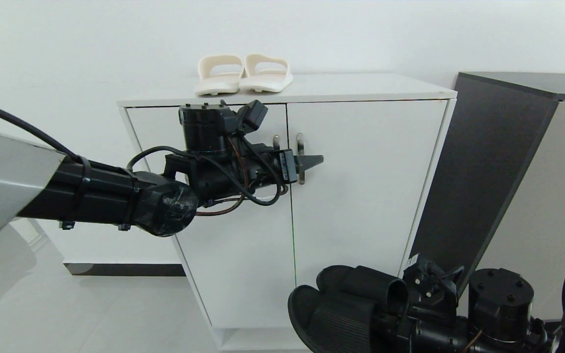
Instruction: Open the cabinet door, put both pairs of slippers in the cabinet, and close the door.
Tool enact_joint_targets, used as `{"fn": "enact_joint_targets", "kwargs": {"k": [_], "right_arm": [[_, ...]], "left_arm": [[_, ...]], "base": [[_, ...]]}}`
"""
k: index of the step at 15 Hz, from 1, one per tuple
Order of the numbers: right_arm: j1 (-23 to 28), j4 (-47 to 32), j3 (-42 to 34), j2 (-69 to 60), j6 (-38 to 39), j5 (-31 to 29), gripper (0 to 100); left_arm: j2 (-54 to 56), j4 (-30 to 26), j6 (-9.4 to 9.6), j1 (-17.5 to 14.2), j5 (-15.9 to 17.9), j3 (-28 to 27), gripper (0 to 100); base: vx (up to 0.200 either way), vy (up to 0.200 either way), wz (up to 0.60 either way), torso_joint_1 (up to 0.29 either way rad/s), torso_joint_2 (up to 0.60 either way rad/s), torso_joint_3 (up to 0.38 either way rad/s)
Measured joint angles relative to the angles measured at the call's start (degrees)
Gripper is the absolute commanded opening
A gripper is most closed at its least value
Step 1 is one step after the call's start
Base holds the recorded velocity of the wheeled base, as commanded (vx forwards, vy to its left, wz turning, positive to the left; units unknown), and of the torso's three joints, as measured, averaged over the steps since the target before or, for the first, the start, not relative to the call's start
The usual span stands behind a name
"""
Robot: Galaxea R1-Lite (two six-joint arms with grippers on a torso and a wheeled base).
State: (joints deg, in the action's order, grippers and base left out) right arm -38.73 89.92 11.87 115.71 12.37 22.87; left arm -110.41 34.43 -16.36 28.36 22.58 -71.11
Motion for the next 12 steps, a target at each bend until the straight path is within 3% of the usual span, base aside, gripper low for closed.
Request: {"fn": "enact_joint_targets", "kwargs": {"k": [6, 12], "right_arm": [[0.0, 0.0, -1.6, -0.9, 0.0, 3.7, 0], [0.2, 0.0, -4.9, -3.8, -1.8, 9.8, 0]], "left_arm": [[2.6, 0.1, 0.2, 1.0, 0.2, 3.3, 0], [14.5, 0.4, 0.3, 4.8, -0.2, 17.1, 0]], "base": [[0.0, 0.0, 0.0, 0.0, 0.0, 0.0], [0.0, 0.0, 0.0, 0.0, 0.0, 0.0]]}}
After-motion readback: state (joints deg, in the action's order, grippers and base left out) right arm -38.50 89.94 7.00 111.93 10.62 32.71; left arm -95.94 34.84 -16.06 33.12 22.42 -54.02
